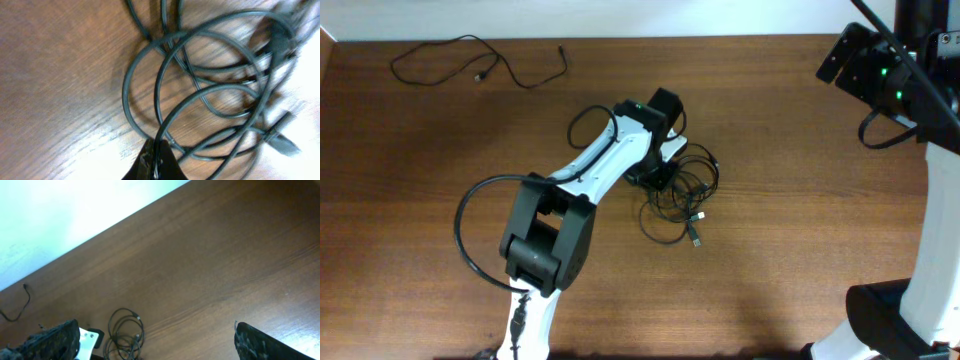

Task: Untangle cables
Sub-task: 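Grasp a strand from the coil with the left gripper and lift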

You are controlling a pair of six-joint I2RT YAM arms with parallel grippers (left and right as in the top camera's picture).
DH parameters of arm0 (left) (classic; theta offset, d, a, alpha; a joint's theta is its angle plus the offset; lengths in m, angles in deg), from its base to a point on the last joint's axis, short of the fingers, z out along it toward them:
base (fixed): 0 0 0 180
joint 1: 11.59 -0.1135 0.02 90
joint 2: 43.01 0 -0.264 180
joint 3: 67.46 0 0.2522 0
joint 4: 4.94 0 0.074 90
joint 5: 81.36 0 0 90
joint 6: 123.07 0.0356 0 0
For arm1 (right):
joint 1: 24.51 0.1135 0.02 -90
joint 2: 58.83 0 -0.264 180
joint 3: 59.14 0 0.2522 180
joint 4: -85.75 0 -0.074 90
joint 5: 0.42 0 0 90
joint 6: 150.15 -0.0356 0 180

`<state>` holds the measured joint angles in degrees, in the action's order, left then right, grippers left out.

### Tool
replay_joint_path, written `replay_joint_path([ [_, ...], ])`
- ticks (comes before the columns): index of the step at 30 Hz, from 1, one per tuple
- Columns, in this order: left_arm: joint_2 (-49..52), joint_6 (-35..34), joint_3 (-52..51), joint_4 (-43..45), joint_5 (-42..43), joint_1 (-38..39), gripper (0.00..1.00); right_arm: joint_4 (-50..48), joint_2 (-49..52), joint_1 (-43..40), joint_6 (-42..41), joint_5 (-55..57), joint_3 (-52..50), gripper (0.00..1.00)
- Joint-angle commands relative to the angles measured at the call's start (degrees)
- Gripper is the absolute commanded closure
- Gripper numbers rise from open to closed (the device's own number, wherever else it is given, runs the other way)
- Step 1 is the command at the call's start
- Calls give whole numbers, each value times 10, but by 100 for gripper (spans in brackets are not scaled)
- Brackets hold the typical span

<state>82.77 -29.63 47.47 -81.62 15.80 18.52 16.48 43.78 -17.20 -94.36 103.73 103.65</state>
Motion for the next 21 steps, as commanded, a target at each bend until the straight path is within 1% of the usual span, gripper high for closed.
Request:
replay_joint_path([
  [1,-69,0,82,-33,51,1,100,3,-1,-3,4,11,1,2],
  [4,-113,-6,122,-38,87,1,100,3,-1,-3,4,11,1,2],
  [10,-188,-17,144,-37,134,1,100,3,-1,-3,4,11,1,2],
  [14,-240,-26,145,-14,212,1,100,3,-1,-3,4,11,1,2],
  [15,-249,-26,145,-7,217,1,100,3,-1,-3,4,11,1,2],
  [17,-264,-28,145,8,180,1,100,3,-1,-3,4,11,1,2],
  [19,-268,-82,145,8,129,1,100,3,-1,-3,4,11,1,2],
  [21,-268,-194,144,11,132,-3,100,3,-1,-3,4,11,1,2],
])
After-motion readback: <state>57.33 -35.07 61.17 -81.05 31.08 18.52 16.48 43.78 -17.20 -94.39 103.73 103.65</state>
